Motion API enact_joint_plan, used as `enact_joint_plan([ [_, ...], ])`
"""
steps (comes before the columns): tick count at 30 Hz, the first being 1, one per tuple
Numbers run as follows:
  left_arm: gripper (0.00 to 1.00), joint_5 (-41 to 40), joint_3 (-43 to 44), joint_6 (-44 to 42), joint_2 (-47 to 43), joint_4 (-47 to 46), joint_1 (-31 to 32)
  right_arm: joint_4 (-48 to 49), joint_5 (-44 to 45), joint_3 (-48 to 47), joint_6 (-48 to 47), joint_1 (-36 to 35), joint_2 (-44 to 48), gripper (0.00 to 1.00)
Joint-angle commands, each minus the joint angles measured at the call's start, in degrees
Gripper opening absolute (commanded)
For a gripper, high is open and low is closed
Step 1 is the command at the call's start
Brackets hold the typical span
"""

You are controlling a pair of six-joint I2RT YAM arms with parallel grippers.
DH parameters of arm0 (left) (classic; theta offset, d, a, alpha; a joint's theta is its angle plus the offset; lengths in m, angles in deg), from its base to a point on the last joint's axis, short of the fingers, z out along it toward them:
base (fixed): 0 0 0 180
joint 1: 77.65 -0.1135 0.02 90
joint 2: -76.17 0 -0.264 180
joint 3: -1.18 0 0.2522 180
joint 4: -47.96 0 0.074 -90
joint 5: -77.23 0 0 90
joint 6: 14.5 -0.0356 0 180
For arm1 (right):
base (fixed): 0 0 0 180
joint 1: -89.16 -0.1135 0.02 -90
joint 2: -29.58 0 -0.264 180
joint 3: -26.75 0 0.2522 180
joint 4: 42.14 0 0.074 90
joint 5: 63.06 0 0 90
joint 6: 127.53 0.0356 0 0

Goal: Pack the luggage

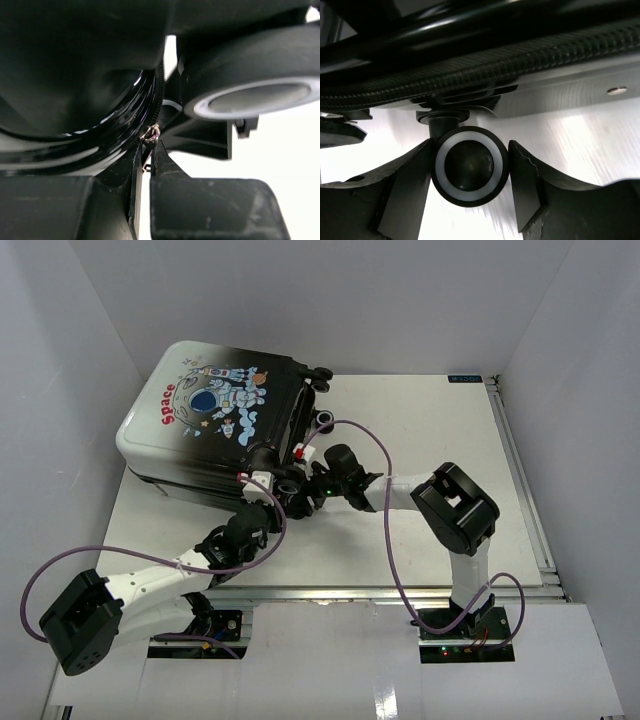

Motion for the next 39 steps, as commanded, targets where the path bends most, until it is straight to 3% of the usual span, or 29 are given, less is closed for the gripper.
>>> enact_joint_plan([
  [1,0.00,-2.61,4.31,2.04,-6.10,-8.07,-0.90,6.34,9.41,0.41,6.70,-6.98,-3.92,0.22],
  [4,0.00,0.14,4.12,3.16,-7.22,-8.14,-0.84,12.76,13.09,4.21,15.24,-8.98,-3.24,0.10],
  [8,0.00,1.41,3.71,3.95,-7.67,-7.69,-0.90,19.99,17.05,6.90,20.55,-12.59,-2.63,0.08],
  [15,0.00,-12.50,0.24,4.93,-9.44,-5.17,-1.02,11.57,33.22,11.17,20.24,-10.54,4.97,0.58],
  [18,0.00,-14.03,-0.99,5.92,-10.62,-4.60,-1.31,4.97,34.66,12.29,17.52,-7.64,9.45,0.71],
  [23,0.00,-14.24,-2.07,7.41,-11.80,-4.07,-2.53,-7.12,34.38,10.70,8.41,-5.37,17.94,0.82],
  [28,0.00,-13.64,-2.18,7.68,-12.77,-3.37,-3.83,-15.89,32.17,9.62,0.58,-4.42,28.26,0.84],
  [31,0.00,-13.99,-2.51,7.63,-14.00,-3.37,-4.00,-17.93,25.19,6.52,-2.18,-3.58,33.50,0.83],
  [35,0.00,-14.38,-3.21,8.09,-14.45,-3.67,-4.19,-21.96,17.31,-2.61,-5.20,-3.54,32.83,0.80],
  [39,0.00,-13.74,-4.24,8.72,-14.52,-4.96,-4.18,-25.45,10.64,-13.22,-6.14,-3.61,26.55,0.75],
])
